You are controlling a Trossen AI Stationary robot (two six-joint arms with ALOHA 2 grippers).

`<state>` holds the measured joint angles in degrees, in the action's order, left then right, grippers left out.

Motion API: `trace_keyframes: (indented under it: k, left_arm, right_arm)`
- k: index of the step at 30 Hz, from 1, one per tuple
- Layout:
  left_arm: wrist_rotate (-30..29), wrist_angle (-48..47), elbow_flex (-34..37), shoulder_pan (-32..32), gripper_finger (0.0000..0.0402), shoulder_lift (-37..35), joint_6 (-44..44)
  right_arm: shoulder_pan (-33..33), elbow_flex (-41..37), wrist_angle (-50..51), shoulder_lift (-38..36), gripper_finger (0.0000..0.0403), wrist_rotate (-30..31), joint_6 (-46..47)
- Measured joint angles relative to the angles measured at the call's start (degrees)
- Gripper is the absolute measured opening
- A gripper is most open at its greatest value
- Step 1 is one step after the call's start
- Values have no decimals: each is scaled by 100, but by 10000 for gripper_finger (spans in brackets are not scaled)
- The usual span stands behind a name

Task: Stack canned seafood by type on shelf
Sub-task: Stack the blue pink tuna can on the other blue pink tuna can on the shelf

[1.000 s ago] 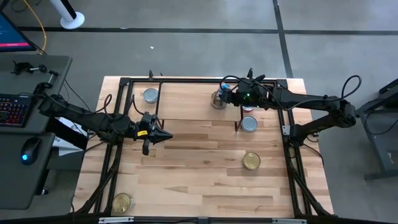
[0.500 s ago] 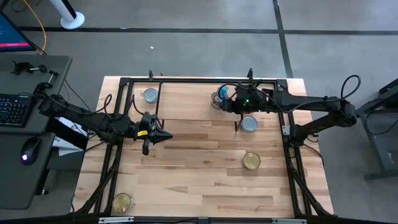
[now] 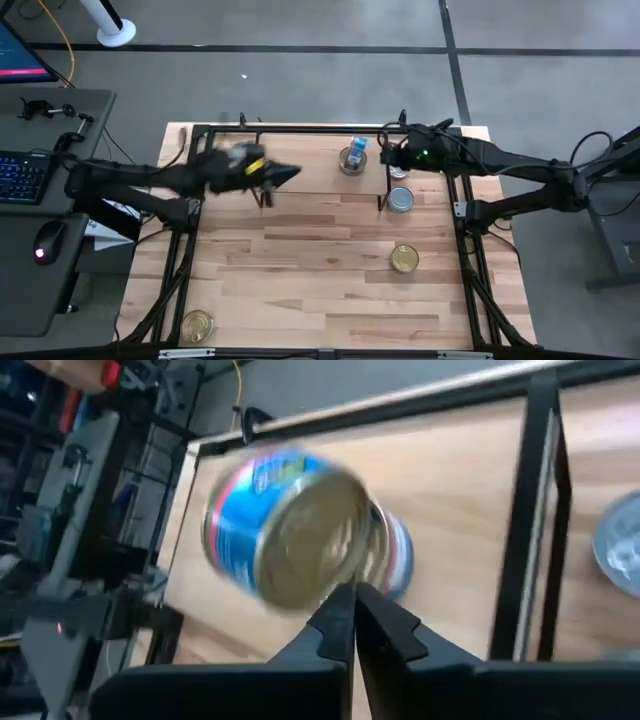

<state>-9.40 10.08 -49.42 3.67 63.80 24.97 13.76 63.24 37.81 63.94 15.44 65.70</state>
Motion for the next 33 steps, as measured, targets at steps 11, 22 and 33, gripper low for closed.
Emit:
trace_keyframes:
  k: [11,22,33]
  left_arm:
    - [1622,-327,-1719,1560,0,2659,46]
    - [1763,720,-1917,1610,0,3260,474]
    - [1806,744,-1909,1544,0,3415,634]
  right_arm:
    - [275,0,-724,765,0,51,-171]
    - [227,0,-867,859,0,122,-192]
    - [227,0,-666,1163,0,220,-123]
